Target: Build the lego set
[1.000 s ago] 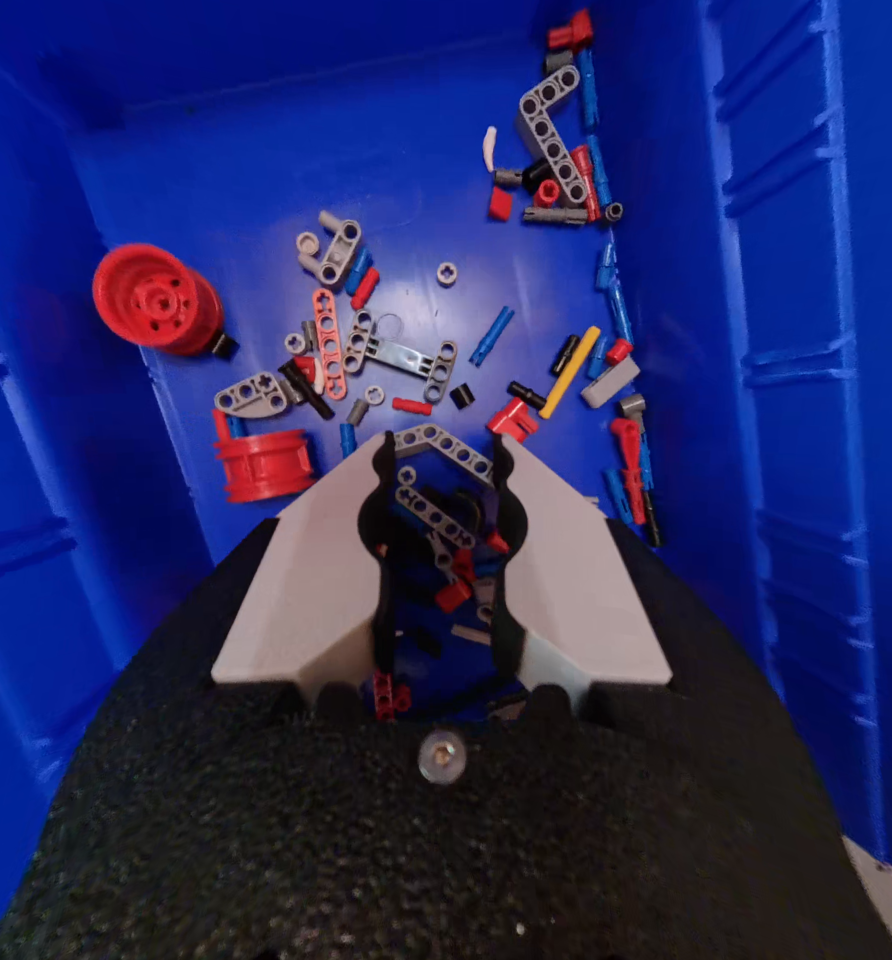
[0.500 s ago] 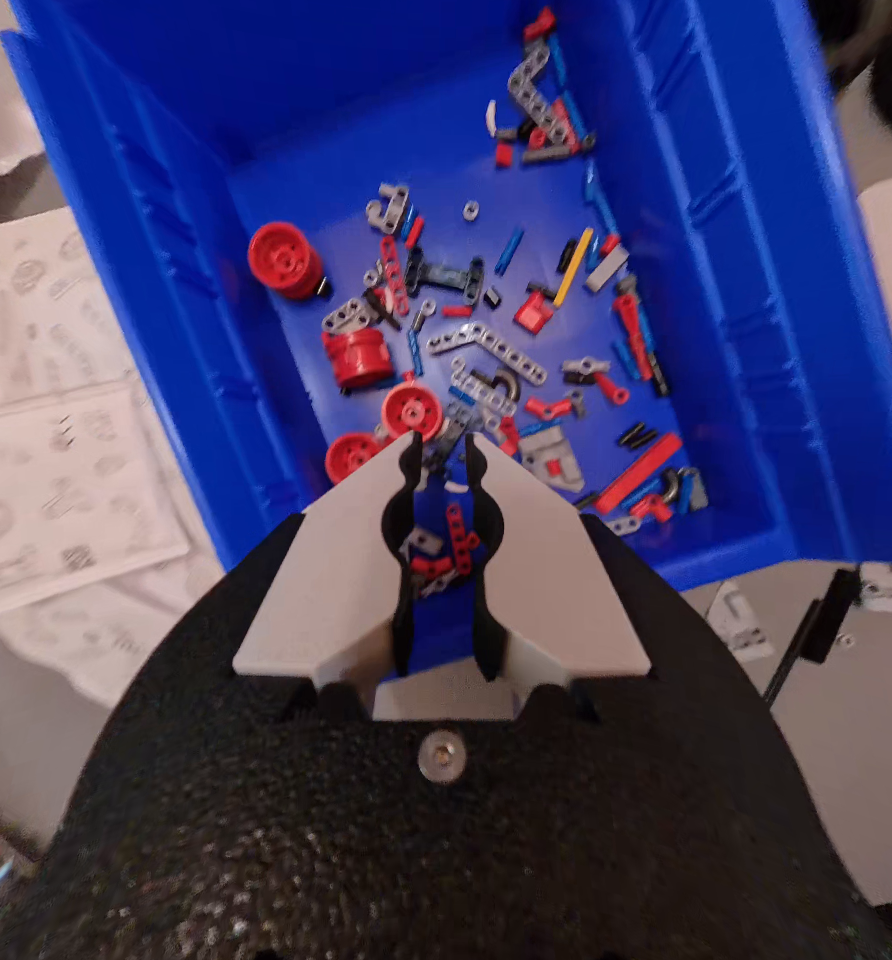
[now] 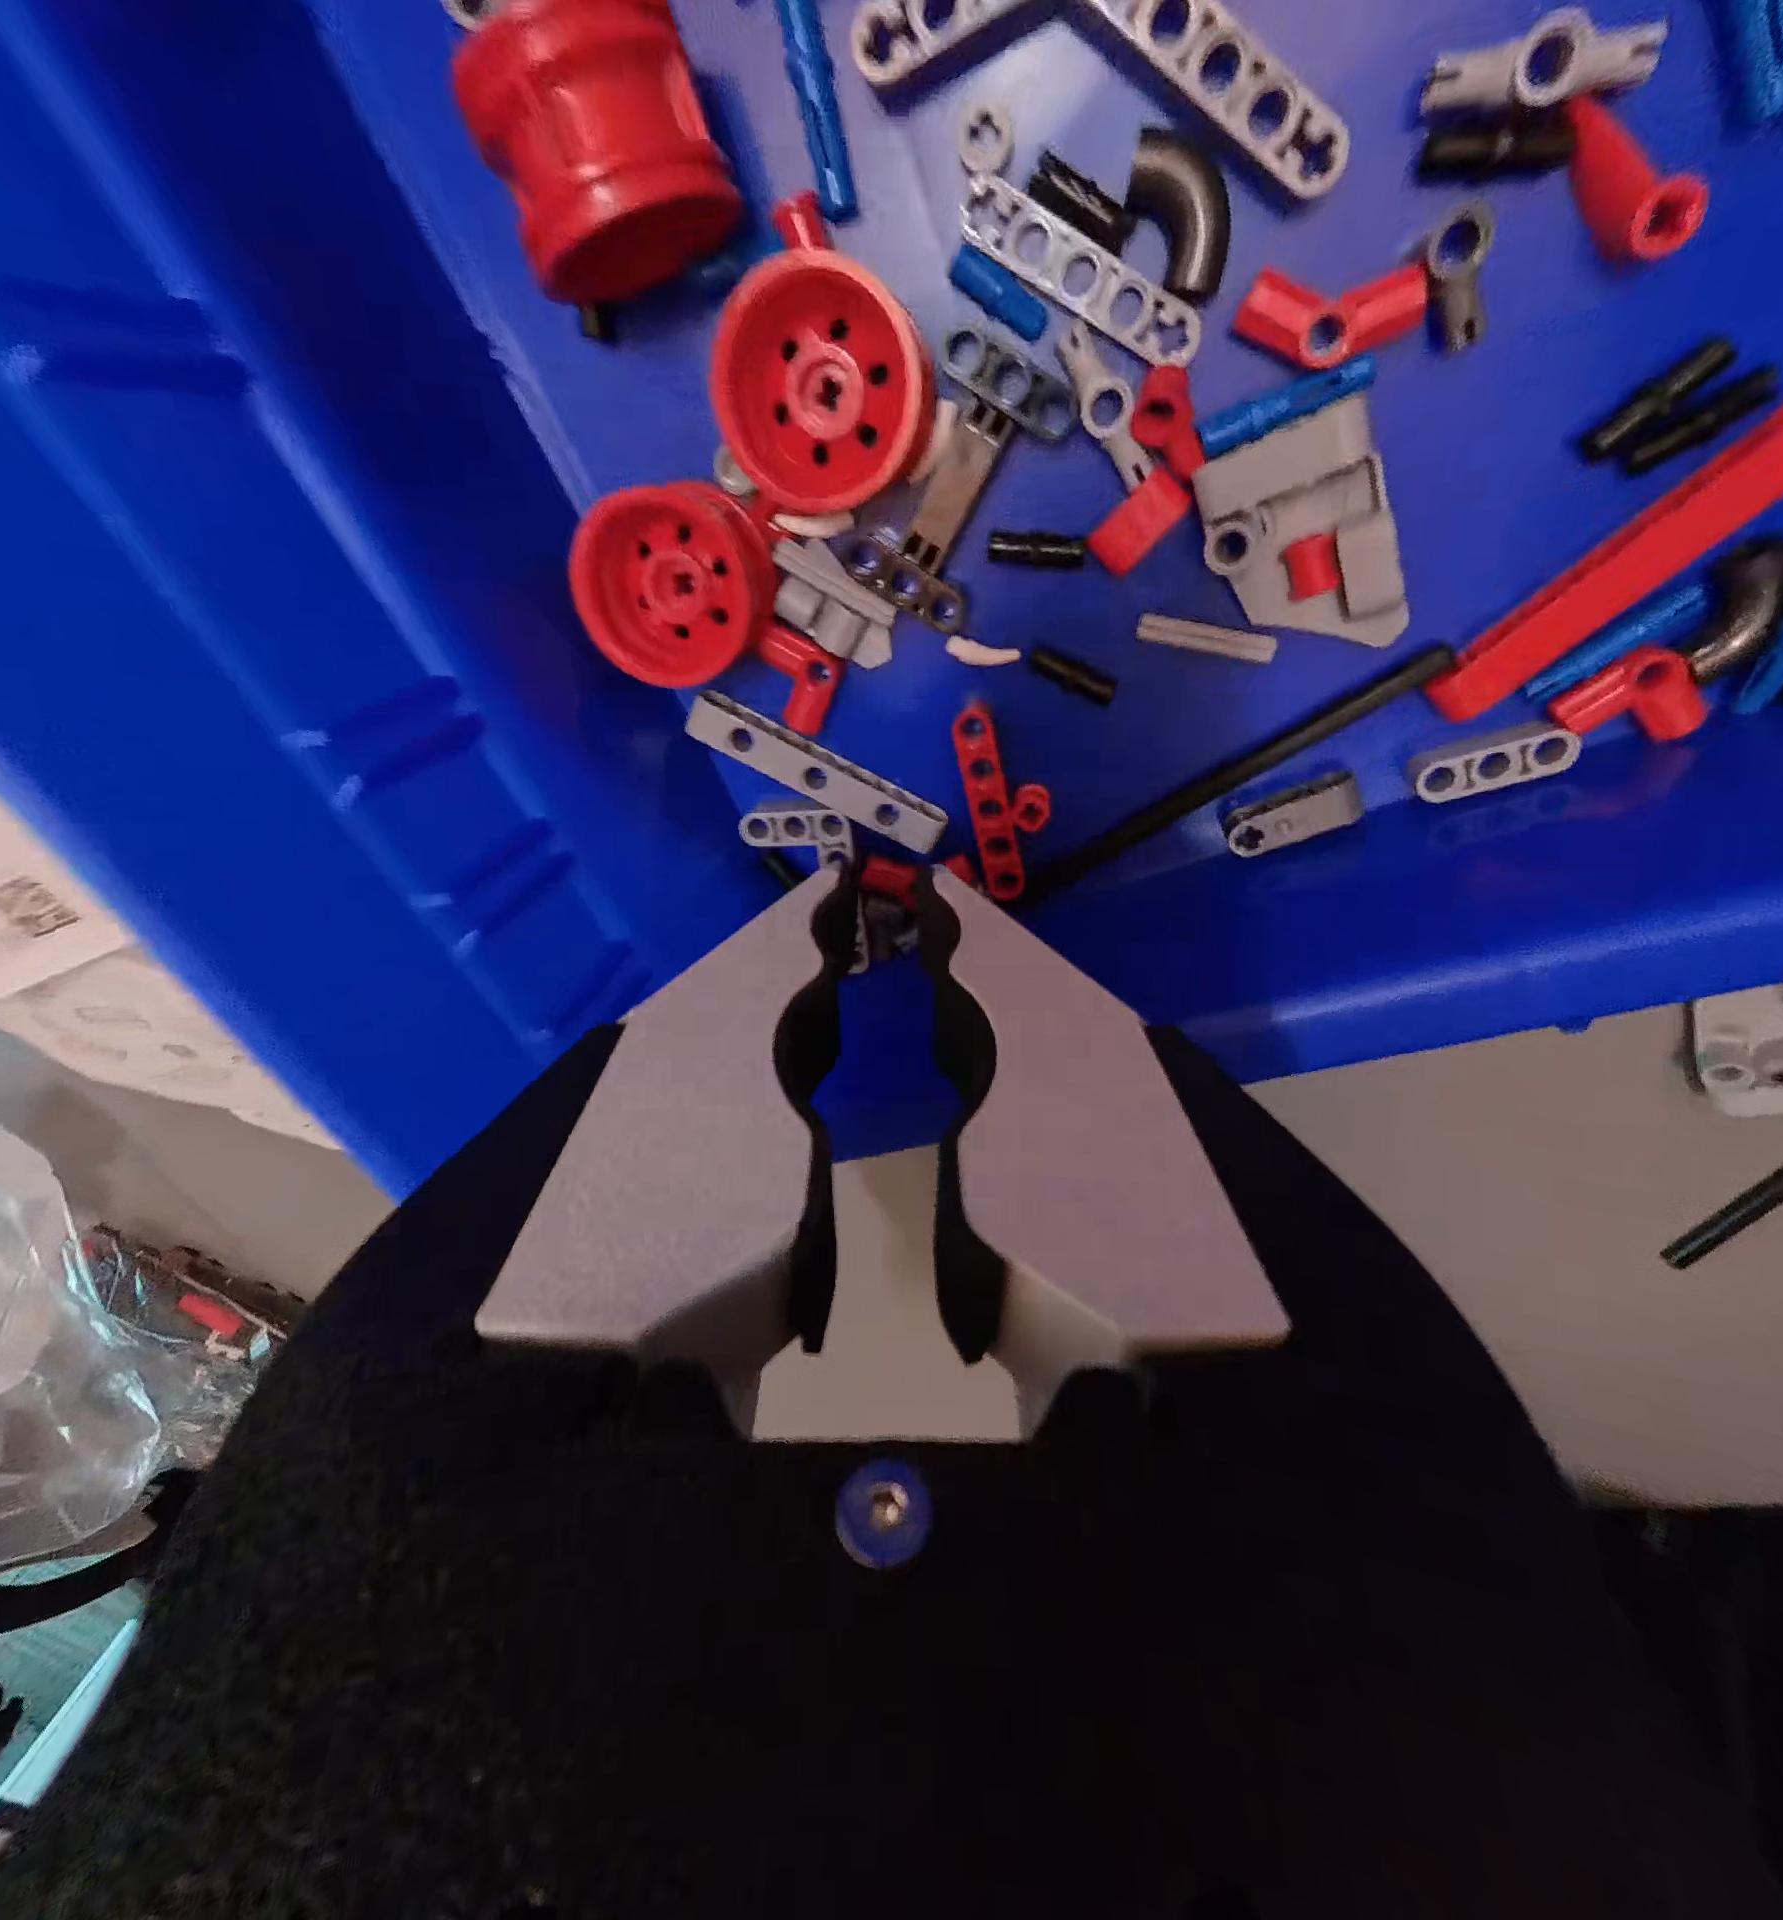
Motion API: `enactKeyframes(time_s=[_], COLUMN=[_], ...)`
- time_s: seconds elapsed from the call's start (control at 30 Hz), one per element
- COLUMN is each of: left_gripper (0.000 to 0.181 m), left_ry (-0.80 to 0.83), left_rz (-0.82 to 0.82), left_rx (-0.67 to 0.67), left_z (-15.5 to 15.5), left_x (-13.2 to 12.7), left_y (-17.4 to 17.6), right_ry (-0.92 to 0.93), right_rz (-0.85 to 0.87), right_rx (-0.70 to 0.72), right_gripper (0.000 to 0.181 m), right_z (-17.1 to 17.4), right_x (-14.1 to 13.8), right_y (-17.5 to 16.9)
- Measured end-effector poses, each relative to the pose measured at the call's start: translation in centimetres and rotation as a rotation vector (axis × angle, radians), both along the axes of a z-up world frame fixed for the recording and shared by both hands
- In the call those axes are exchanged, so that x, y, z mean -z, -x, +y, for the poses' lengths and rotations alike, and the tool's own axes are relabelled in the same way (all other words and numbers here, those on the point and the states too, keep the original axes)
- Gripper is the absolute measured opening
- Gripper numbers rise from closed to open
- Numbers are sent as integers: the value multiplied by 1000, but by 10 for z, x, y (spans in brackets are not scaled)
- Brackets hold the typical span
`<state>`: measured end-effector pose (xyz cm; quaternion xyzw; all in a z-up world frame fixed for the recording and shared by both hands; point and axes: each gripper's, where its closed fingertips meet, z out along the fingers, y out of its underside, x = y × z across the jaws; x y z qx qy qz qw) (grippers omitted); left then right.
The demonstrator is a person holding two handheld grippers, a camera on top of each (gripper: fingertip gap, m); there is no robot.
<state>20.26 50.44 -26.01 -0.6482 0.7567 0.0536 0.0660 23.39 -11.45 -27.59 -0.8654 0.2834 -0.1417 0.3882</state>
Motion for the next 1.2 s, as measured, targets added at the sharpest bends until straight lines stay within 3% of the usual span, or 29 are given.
enactKeyframes(time_s=[0.03,0.23,0.43,0.5,0.6,0.7,0.83,1.03,1.2], left_gripper=[7,6,11,6,0,1,12,27,10], left_ry=[7,-69,-40,7,237,116,27,-30,-38], left_rz=[24,136,116,77,25,14,-95,50,32], left_rx=[4,17,28,26,92,87,41,6,-57], left_z=[-1,10,8,3,-34,-21,-10,1,9], left_x=[3,13,15,15,17,16,-8,11,15], left_y=[1,6,-3,-9,-15,-16,-21,-5,-11], right_ry=[-3,-11,-23,-24,-18,-14,-14,-13,-15], right_rz=[5,18,31,32,25,21,20,19,23], right_rx=[1,-1,0,1,1,0,0,-2,-4], right_gripper=[32,32,32,32,32,32,32,32,33], right_z=[0,0,0,0,0,0,0,1,1], right_x=[0,0,0,0,0,1,1,1,1], right_y=[0,0,0,0,0,0,0,0,0])
